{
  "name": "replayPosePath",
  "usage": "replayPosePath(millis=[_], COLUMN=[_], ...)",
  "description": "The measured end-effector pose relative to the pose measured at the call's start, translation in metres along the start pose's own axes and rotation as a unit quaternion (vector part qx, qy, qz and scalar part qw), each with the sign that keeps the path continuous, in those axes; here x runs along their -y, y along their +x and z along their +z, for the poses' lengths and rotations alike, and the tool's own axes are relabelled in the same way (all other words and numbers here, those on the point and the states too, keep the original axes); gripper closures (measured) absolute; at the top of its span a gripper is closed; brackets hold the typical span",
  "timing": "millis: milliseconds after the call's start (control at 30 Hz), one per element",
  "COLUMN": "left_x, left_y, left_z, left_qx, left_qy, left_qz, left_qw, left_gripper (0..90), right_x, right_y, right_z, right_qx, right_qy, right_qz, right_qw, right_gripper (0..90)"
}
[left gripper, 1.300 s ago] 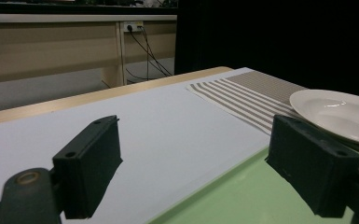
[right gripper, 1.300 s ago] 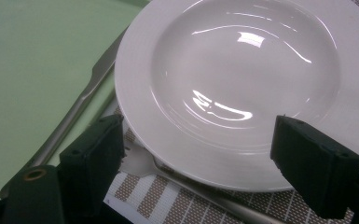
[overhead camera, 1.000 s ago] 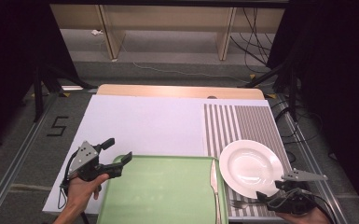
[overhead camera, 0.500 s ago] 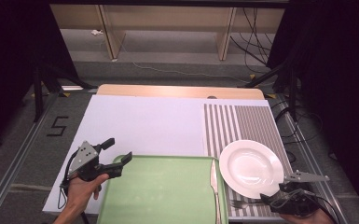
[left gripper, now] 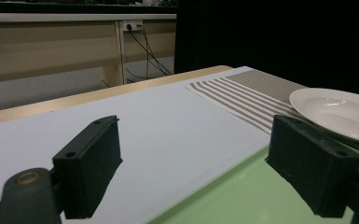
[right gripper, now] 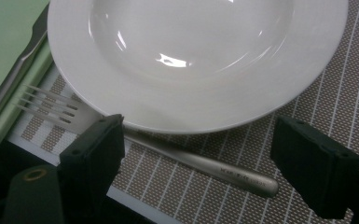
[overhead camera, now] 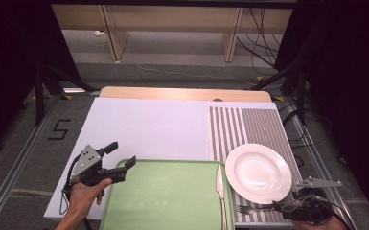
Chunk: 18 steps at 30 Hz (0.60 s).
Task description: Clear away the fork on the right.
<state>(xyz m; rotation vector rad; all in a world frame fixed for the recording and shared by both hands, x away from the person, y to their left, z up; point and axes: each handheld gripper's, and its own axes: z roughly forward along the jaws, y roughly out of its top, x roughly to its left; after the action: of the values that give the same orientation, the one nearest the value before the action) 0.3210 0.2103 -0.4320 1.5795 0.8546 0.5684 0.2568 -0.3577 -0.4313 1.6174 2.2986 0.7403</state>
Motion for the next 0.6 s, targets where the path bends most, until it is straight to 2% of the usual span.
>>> replayPosePath(millis=[33, 67, 133, 167, 200, 233, 267, 300, 367, 400, 433, 467, 500, 533, 567, 600], left_x=[0.000, 0.000, 0.000, 0.000, 0.000, 0.000, 0.000, 0.000, 0.000, 0.000, 0.000, 0.000, 0.000, 0.000, 0.000, 0.000], left_y=[0.000, 0.000, 0.000, 0.000, 0.000, 0.000, 0.000, 0.000, 0.000, 0.000, 0.000, 0.001, 0.000, 0.000, 0.000, 0.000], left_z=[0.000, 0.000, 0.000, 0.000, 0.000, 0.000, 0.000, 0.000, 0.000, 0.000, 0.000, 0.000, 0.000, 0.000, 0.000, 0.000], left_qx=[0.000, 0.000, 0.000, 0.000, 0.000, 0.000, 0.000, 0.000, -0.001, -0.001, -0.001, -0.001, -0.001, 0.000, 0.000, 0.000], left_qy=[0.000, 0.000, 0.001, 0.000, 0.001, 0.001, 0.001, 0.001, 0.001, 0.001, 0.001, 0.001, 0.001, 0.001, 0.002, 0.002], left_qz=[0.000, 0.000, 0.000, 0.000, 0.000, 0.001, 0.001, 0.001, 0.000, -0.001, -0.001, -0.001, -0.001, 0.000, -0.001, -0.001], left_qw=[1.0000, 1.0000, 1.0000, 1.0000, 1.0000, 1.0000, 1.0000, 1.0000, 1.0000, 1.0000, 1.0000, 1.0000, 1.0000, 1.0000, 1.0000, 1.0000], left_gripper=[16.6, 16.6, 16.6, 16.5, 16.5, 16.5, 16.6, 16.5, 16.6, 16.6, 16.5, 16.6, 16.6, 16.6, 16.5, 16.5], right_x=[0.000, 0.000, 0.000, 0.000, 0.001, 0.001, 0.000, 0.001, 0.001, 0.001, 0.001, 0.001, 0.001, 0.002, 0.001, 0.001], right_y=[0.000, 0.001, -0.004, -0.006, -0.006, -0.004, -0.008, -0.009, -0.007, -0.007, -0.008, -0.006, -0.006, -0.007, -0.007, -0.008], right_z=[0.000, 0.001, 0.003, 0.005, 0.008, 0.007, 0.008, 0.009, 0.011, 0.013, 0.015, 0.017, 0.018, 0.021, 0.022, 0.022], right_qx=[0.010, 0.013, -0.011, -0.012, -0.016, -0.016, -0.018, -0.023, -0.023, -0.022, -0.026, -0.027, -0.011, -0.023, -0.025, -0.025], right_qy=[0.005, 0.010, 0.023, 0.027, 0.023, 0.041, 0.049, 0.047, 0.047, 0.046, 0.041, 0.041, 0.044, 0.032, 0.041, 0.048], right_qz=[-0.004, 0.004, -0.009, -0.015, -0.005, 0.014, -0.005, -0.009, 0.003, 0.000, -0.016, -0.009, -0.013, -0.018, -0.015, -0.024], right_qw=[0.9999, 0.9999, 0.9996, 0.9994, 0.9996, 0.9989, 0.9986, 0.9986, 0.9986, 0.9987, 0.9987, 0.9988, 0.9989, 0.9991, 0.9987, 0.9982], right_gripper=[18.7, 18.7, 18.6, 18.6, 18.6, 18.7, 18.7, 18.6, 18.7, 18.7, 18.6, 18.7, 18.7, 18.7, 18.7, 18.7])
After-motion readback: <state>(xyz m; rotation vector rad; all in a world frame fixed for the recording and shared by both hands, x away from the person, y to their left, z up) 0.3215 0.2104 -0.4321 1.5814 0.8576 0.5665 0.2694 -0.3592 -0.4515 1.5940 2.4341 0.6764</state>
